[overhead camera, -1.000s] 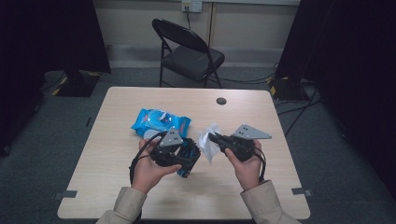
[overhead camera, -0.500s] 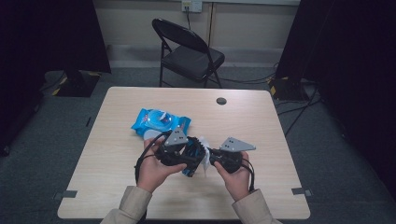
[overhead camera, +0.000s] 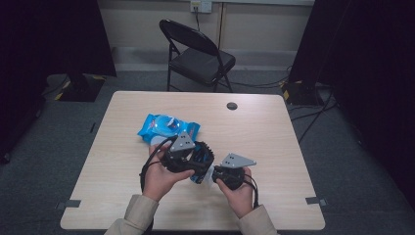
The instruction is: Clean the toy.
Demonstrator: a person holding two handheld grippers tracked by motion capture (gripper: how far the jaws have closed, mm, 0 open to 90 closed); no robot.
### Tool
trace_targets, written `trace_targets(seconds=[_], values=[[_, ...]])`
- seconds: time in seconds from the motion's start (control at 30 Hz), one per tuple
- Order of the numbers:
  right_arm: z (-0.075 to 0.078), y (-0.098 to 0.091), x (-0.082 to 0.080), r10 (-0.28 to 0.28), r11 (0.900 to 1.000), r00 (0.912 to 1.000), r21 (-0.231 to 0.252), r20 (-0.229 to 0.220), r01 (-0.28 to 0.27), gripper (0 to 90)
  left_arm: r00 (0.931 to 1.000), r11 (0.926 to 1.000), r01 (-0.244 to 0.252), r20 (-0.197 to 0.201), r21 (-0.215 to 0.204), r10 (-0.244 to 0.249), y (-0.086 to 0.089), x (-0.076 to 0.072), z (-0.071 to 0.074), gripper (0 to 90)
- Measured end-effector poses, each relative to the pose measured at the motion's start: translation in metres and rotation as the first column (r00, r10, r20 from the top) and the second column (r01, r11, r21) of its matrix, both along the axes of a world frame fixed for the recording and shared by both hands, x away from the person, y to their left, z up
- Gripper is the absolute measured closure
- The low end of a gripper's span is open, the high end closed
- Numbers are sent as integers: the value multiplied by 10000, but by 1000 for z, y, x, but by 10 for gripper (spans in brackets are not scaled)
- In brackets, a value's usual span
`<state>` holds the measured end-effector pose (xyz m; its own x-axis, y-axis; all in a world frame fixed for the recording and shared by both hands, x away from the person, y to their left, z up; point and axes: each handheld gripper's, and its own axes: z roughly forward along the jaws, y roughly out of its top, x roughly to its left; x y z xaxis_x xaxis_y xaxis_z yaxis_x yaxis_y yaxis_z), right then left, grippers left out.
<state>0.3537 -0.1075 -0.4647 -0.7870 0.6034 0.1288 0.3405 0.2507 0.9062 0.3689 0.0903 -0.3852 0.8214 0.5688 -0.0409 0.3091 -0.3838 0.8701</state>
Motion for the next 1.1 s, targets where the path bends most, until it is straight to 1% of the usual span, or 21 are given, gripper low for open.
trace_targets(seconds=[0.13,0.23,0.37,0.43,0.47,0.53,0.6,0.67,0.77,0.87,0.93,1.03,1.1], values=[[-10,5,-3,224,9997,9996,-43,-174,-225,883,10000,10000,-74,5,-8,74,1,0,1,254],[-13,8,-4,367,9991,9989,-205,-278,-372,883,9999,9999,-117,-4,-21,117,3,0,0,255],[-16,7,-4,522,9980,9980,-339,-357,-534,883,9998,9998,-177,16,-128,177,5,0,0,255],[-18,5,-3,545,9981,9976,-280,-428,-558,883,9998,9997,-174,42,-141,174,6,0,1,255],[-18,3,-3,479,9982,9979,-332,-435,-494,883,9998,9998,-168,70,-117,169,7,0,1,255],[-17,-2,-1,352,9991,9985,-231,-409,-362,883,9999,9998,-161,33,-135,162,7,-1,2,255],[-13,-8,1,168,9998,9992,-76,-349,-171,883,9999,9998,-131,34,-114,132,8,-2,2,255],[-6,-16,4,-55,9999,9997,109,-242,58,883,9999,9999,-138,17,-75,138,9,-2,1,255],[8,-30,9,-379,9985,9993,390,8,379,883,9998,9998,-174,-55,54,174,12,-3,-2,255],[22,-42,13,-627,9962,9978,623,231,612,883,9998,9998,-168,-118,68,169,13,-3,-5,255],[29,-47,14,-727,9946,9967,763,365,698,883,9998,9997,-128,-159,184,131,13,-3,-7,255],[38,-50,15,-794,9920,9956,1023,503,739,883,9996,9999,-21,-277,134,25,9,-3,-10,255],[43,-47,16,-776,9917,9953,1073,588,709,883,9996,9999,48,-277,112,-45,6,-3,-11,254]])
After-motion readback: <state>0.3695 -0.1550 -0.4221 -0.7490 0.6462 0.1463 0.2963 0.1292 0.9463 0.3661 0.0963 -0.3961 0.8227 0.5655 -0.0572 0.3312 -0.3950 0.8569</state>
